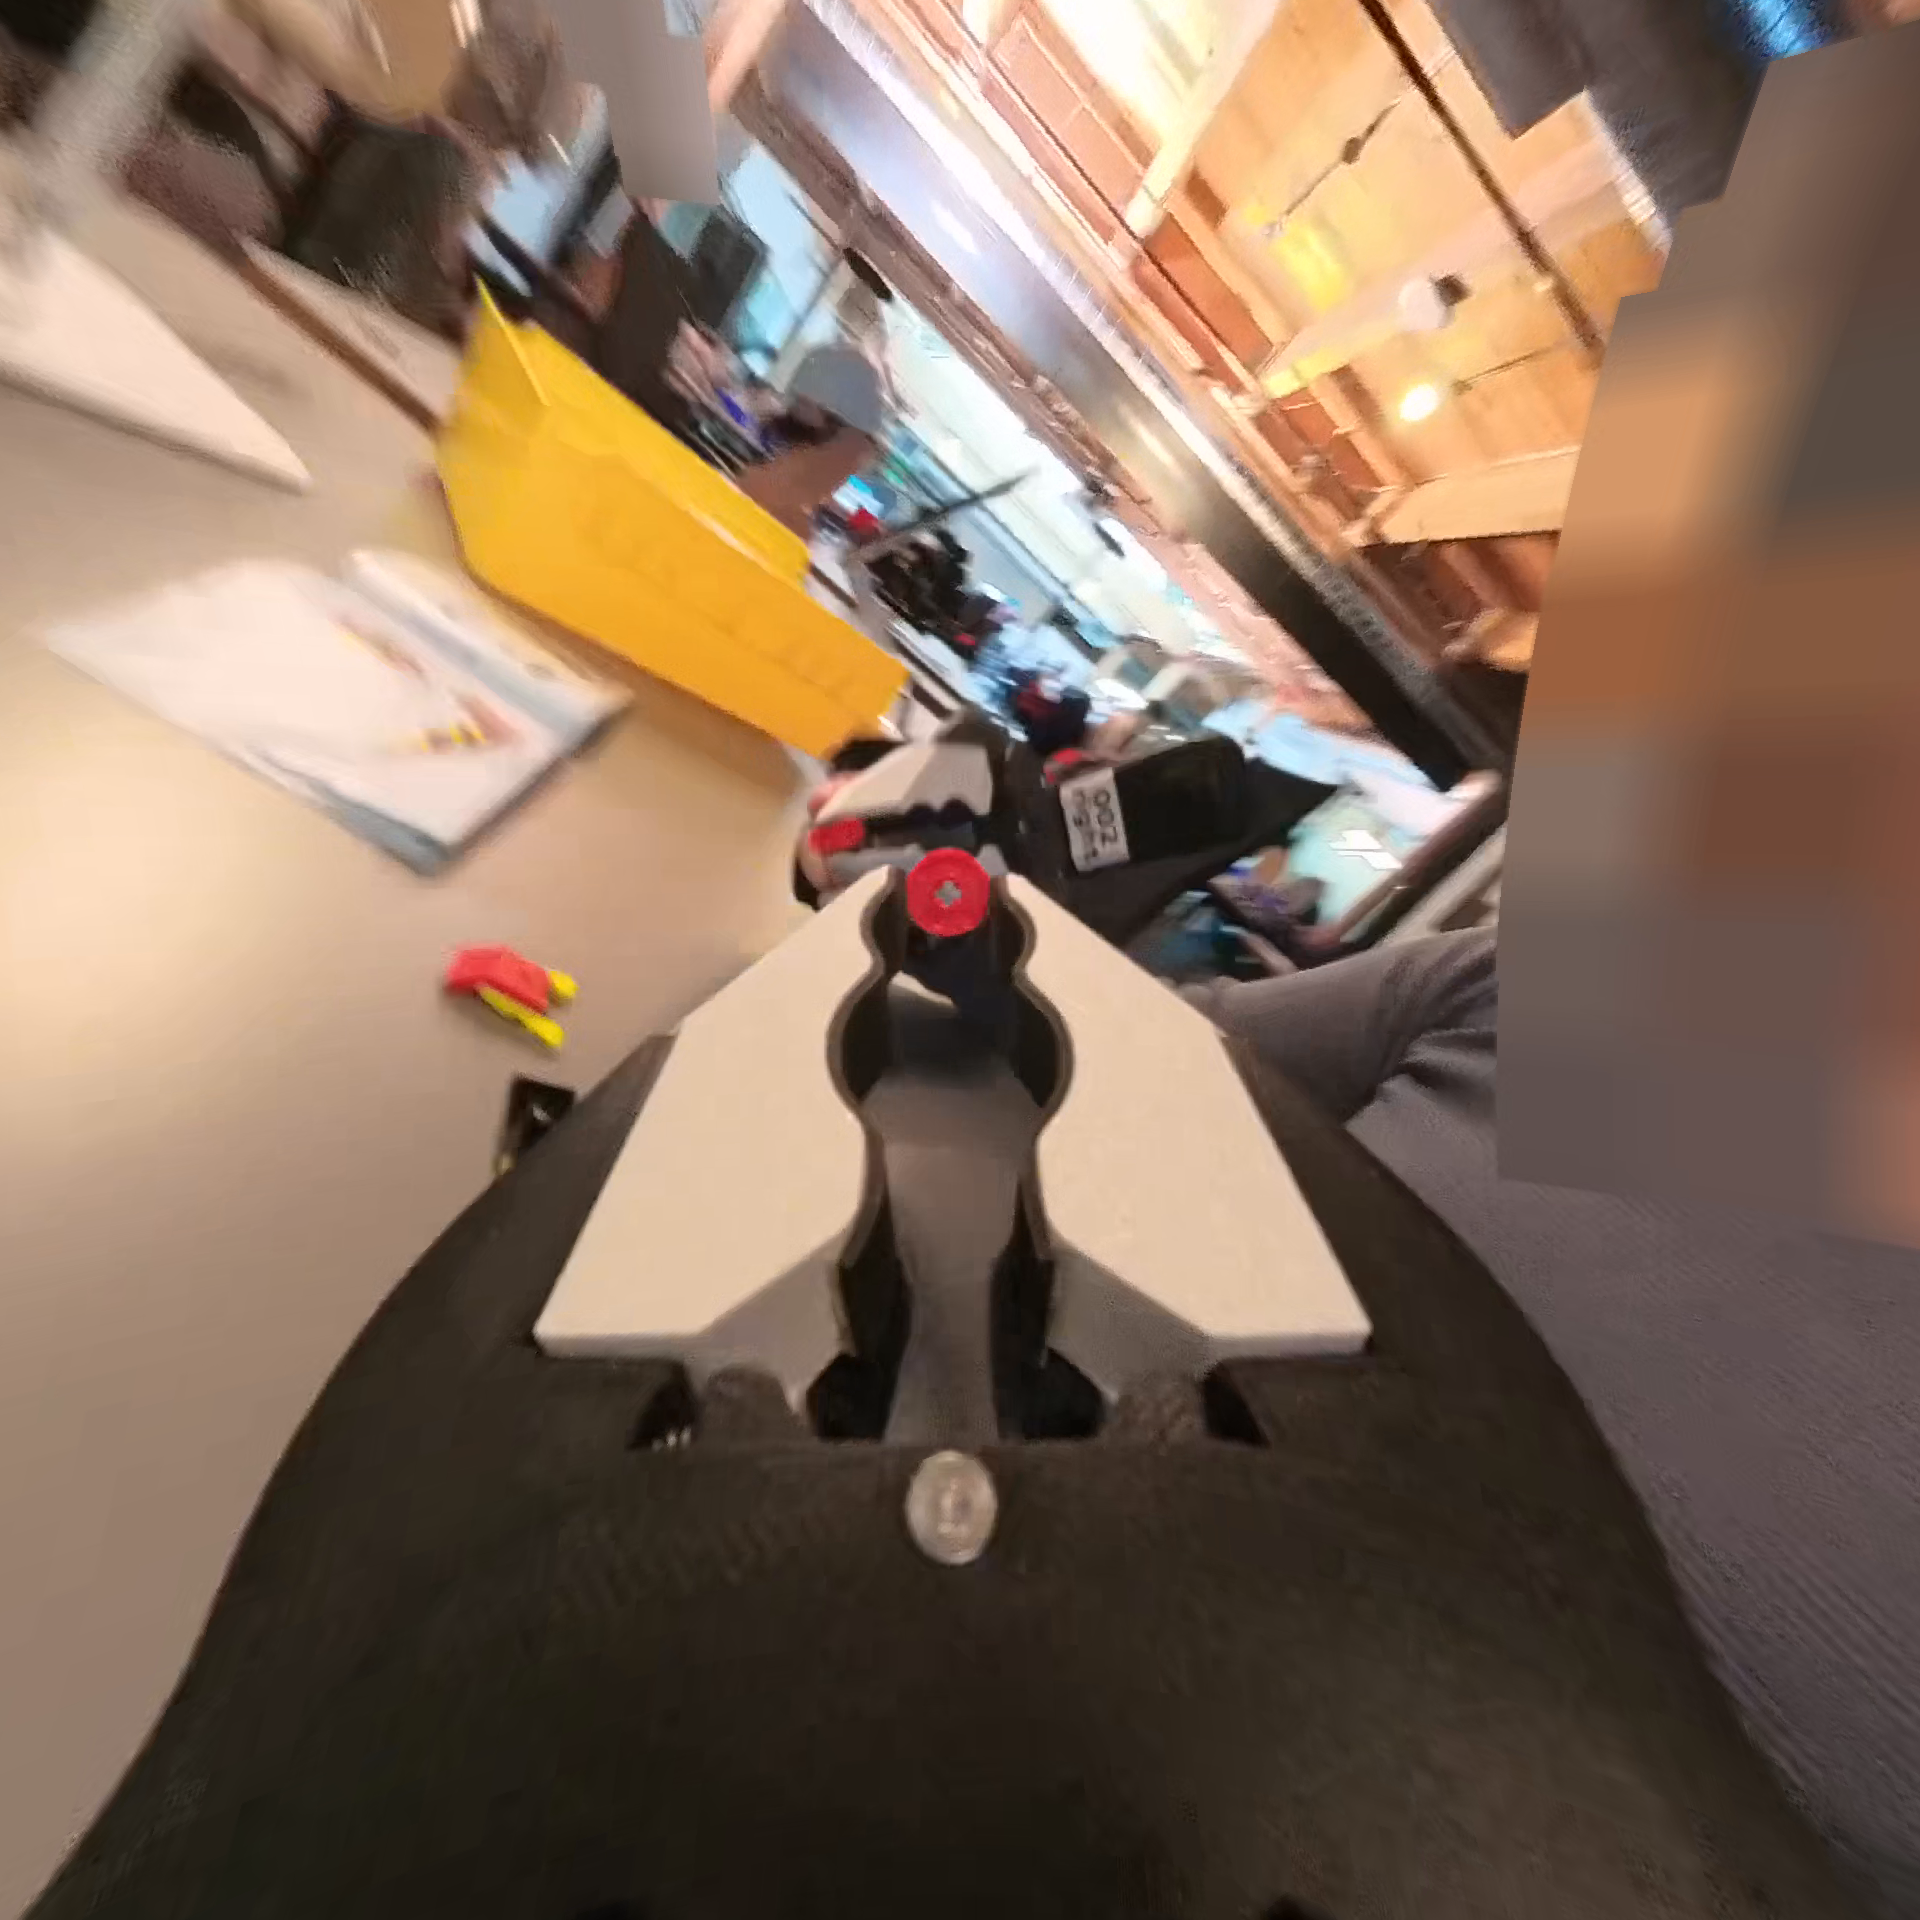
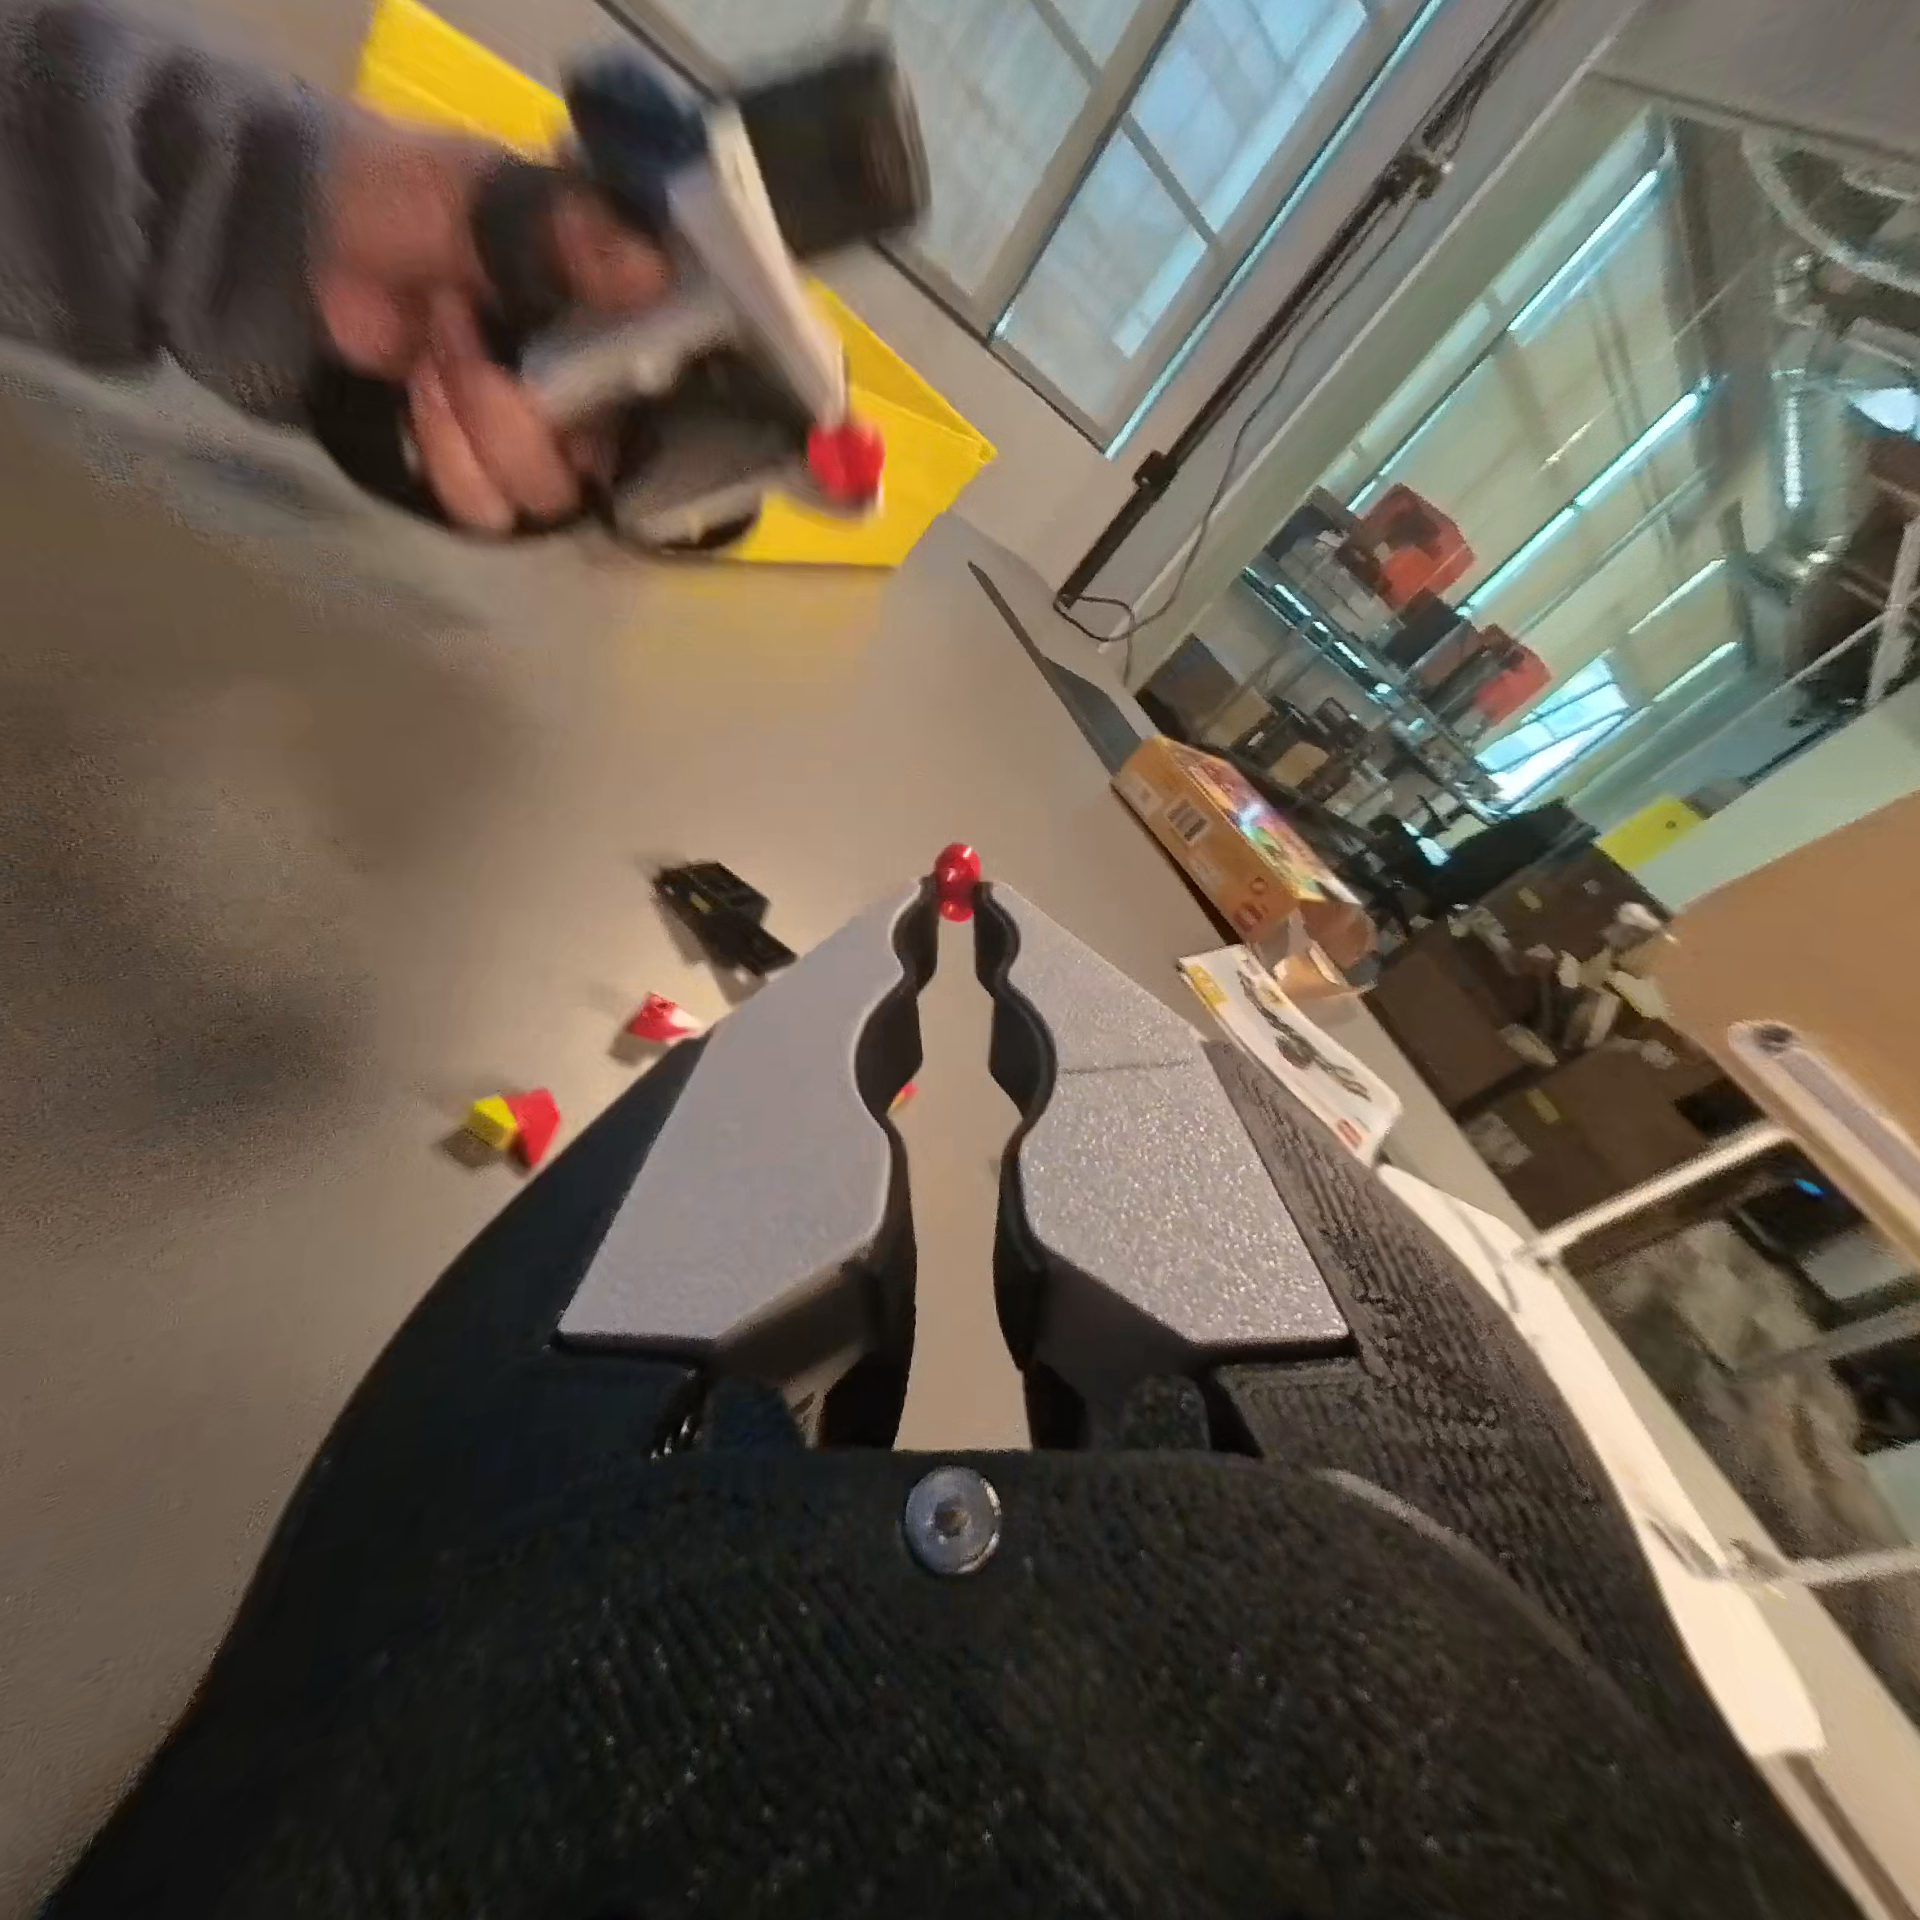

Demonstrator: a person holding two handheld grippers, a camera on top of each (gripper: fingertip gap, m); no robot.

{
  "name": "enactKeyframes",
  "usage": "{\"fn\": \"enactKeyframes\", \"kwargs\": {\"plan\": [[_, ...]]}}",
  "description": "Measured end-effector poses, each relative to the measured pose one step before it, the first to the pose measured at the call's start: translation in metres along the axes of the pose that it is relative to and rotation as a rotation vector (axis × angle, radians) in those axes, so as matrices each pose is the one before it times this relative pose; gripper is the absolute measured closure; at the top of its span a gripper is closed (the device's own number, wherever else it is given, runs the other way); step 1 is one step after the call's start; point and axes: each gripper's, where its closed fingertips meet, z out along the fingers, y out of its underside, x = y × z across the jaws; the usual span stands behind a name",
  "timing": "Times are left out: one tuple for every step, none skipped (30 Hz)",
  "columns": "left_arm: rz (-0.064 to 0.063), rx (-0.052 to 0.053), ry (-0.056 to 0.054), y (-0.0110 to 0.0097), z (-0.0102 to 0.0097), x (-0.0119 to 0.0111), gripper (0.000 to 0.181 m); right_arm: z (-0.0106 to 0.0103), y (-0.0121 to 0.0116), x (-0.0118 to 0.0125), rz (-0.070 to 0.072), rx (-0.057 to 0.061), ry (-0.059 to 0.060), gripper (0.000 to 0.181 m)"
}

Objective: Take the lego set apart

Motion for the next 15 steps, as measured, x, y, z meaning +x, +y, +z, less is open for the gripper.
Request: {"fn": "enactKeyframes", "kwargs": {"plan": [[0.0962,0.0352,-0.0623,-0.01228,-0.00759,0.00779,0.167,-0.00051,0.00428,0.00346,-0.0122,-0.0079,0.0223,0.177],[0.086,0.0349,-0.1023,-0.01472,-0.01328,0.00148,0.167,-0.00015,0.00332,0.00424,0.0067,-0.0058,0.0238,0.177],[0.0688,0.0267,-0.1452,-0.01524,-0.01825,-0.00816,0.167,0.00042,0.00203,0.00424,0.0188,-0.0015,0.023,0.177],[0.0506,0.0109,-0.181,-0.0136,-0.02182,-0.01883,0.167,0.00081,0.00096,0.00306,0.02,0.0029,0.0202,0.177],[0.0333,-0.0132,-0.1996,-0.00926,-0.02254,-0.02843,0.167,0.0009,0.00047,0.00154,0.0139,0.0051,0.0167,0.177],[0.0202,-0.0376,-0.1784,-0.00371,-0.01957,-0.03194,0.167,0.00101,0.00039,0.00068,0.0045,0.0044,0.0169,0.177],[0.0102,-0.0602,-0.143,0.00196,-0.01454,-0.03182,0.167,0.0013,0.00025,0.00018,-0.0045,0.0032,0.0172,0.177],[-0.0006,-0.0652,-0.1255,0.00529,-0.01006,-0.03151,0.167,0.00137,0.00046,-0.0007,-0.0103,0.0008,0.0119,0.177],[-0.0046,-0.0571,-0.0965,0.00614,-0.00596,-0.02736,0.167,0.00161,0.00053,-0.00087,-0.0117,-0.0012,0.0095,0.177],[-0.0116,-0.0482,-0.068,0.00609,-0.00254,-0.02234,0.167,0.00135,0.00042,-0.00074,-0.0104,-0.0013,0.0084,0.177],[-0.0136,-0.0522,-0.0393,0.00704,0.00005,-0.01641,0.166,0.00126,0.00048,-0.00134,-0.0084,-0.0023,0.0021,0.177],[-0.0159,-0.0546,-0.0294,0.00761,0.00213,-0.01324,0.161,0.00111,0.00086,-0.0017,-0.0062,-0.0044,-0.0016,0.177],[-0.0183,-0.0577,-0.0244,0.00815,0.00383,-0.01094,0.151,0.00102,0.00066,-0.00082,-0.0079,-0.004,0.0038,0.177],[-0.0122,-0.0525,-0.0169,0.00721,0.00417,-0.00812,0.145,0.00072,0.00039,-0.00037,-0.0153,-0.0044,0.0086,0.177],[-0.0031,-0.0383,-0.0148,0.00508,0.00444,-0.00657,0.135,0.00099,0.00064,-0.0008,-0.023,-0.009,0.0083,0.177]]}}
